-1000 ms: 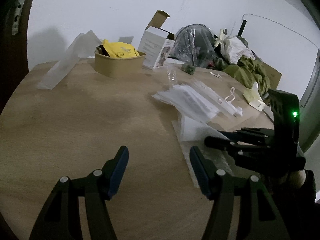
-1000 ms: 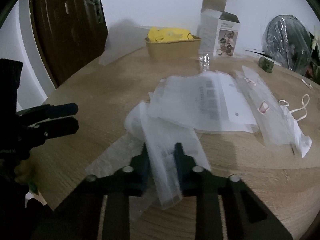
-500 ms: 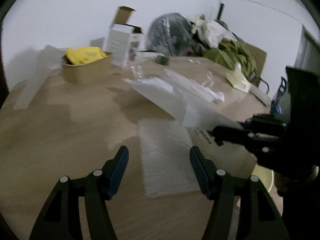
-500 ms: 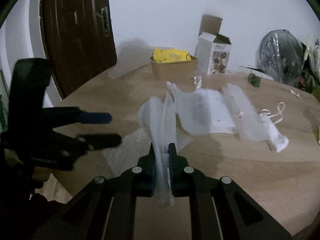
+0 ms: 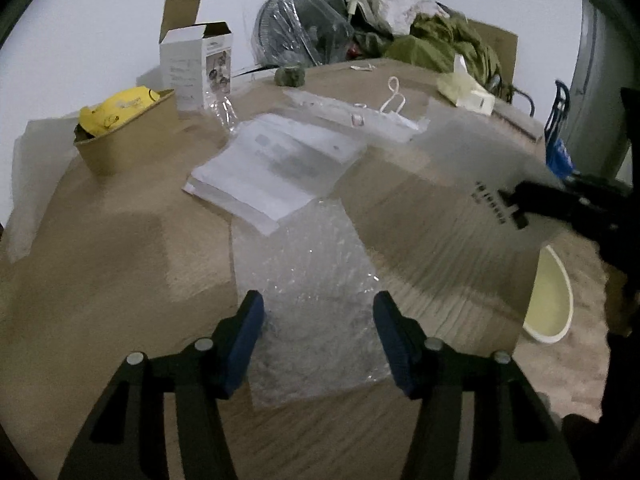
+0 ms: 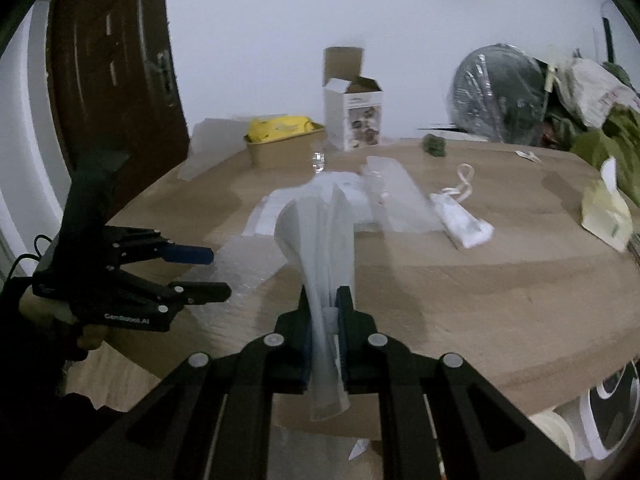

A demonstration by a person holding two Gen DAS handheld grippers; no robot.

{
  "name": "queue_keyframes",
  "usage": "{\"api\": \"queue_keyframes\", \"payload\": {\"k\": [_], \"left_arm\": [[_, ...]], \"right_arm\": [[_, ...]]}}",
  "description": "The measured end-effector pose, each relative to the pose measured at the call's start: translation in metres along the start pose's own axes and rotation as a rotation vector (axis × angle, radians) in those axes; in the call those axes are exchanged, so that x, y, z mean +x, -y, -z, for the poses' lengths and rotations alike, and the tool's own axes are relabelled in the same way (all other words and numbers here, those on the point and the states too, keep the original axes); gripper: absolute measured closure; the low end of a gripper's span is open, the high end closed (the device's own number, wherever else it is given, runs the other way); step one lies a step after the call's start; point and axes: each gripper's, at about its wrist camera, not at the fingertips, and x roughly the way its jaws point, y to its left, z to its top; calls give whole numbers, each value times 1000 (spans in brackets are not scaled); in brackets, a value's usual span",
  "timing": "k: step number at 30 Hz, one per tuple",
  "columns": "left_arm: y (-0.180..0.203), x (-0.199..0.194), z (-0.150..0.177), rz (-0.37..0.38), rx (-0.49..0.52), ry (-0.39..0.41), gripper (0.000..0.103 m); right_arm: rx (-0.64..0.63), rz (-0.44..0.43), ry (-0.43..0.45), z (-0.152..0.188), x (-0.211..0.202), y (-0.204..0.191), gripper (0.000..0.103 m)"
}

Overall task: Collect trash
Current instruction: 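Grasp the clear plastic sheet with the right tool while the left tool grasps bubble wrap, then carry the plastic sheet and bubble wrap over the cream bucket with both tools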

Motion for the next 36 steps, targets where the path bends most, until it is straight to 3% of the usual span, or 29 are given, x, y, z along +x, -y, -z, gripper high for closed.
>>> {"api": "queue_keyframes", "payload": {"k": [4,8,11,25,36], "left_arm": [[6,-1,4,-26,45,-6,53],[16,-5,5,-23,79,-3,82],[25,-7,4,-36,105,4,90],[59,-38,-8,148,79,104,91],[99,-38,-12,204,165,111,91]], "right_arm": [[28,15,19,7,-11,12,93],[52,22,32,13,-18,22,93],[68,30,38,19,-24,28,93],[113,86,80,40,-63,38,93],[160,152,98,61,-93,50,93]]}}
